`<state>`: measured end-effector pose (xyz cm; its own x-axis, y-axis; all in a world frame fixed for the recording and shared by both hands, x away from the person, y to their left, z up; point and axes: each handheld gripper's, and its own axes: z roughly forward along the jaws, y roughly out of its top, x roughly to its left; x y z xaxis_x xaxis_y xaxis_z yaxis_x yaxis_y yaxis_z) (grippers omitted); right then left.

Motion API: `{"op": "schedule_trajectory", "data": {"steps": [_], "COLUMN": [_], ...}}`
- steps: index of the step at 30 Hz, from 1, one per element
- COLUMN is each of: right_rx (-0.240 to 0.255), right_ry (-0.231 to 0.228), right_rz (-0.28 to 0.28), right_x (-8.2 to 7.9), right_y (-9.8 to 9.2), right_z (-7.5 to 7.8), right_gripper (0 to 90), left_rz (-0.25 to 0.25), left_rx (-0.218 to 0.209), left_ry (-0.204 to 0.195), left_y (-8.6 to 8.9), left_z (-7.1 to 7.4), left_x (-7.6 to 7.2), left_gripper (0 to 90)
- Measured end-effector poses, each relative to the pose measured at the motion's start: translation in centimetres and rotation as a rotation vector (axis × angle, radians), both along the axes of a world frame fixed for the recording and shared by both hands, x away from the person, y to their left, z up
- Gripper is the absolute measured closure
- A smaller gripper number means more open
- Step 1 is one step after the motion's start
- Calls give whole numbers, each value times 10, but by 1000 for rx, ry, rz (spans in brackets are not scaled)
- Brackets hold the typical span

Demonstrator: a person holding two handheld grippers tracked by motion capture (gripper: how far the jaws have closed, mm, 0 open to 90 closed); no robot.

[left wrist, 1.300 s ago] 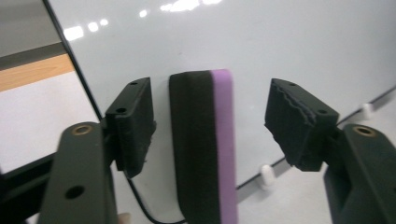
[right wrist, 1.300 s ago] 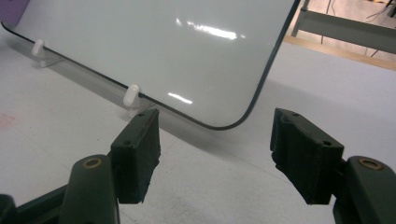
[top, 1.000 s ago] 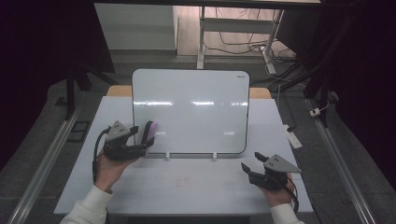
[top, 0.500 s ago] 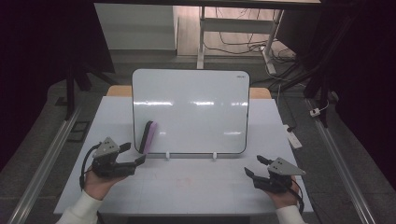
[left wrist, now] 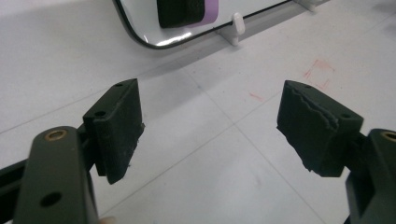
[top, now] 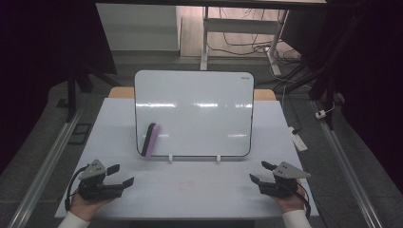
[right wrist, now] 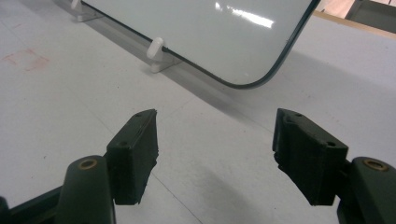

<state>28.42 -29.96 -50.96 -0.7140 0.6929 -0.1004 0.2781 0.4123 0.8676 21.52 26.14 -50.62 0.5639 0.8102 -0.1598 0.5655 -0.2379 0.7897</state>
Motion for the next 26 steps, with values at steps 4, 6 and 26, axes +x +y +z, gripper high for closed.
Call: {"op": "schedule_trajectory", "data": {"steps": [4, 6, 26], "right_rx": [-3, -1, -4], "right_ry": [-2, -7, -9], "right_rz": [5, 6, 15], "right_x": [0, 0, 0], "right_y": [1, 1, 3], "right_z": [0, 0, 0], "right_gripper": [306, 306, 303], "left_rz": [1, -1, -6], "left_rx": [-1, -2, 16], "left_ry": [-9, -12, 1], "left_y": [2, 2, 1], "left_z": [-1, 0, -2], "left_x": [-1, -1, 1], "left_gripper": [230, 230, 223]}}
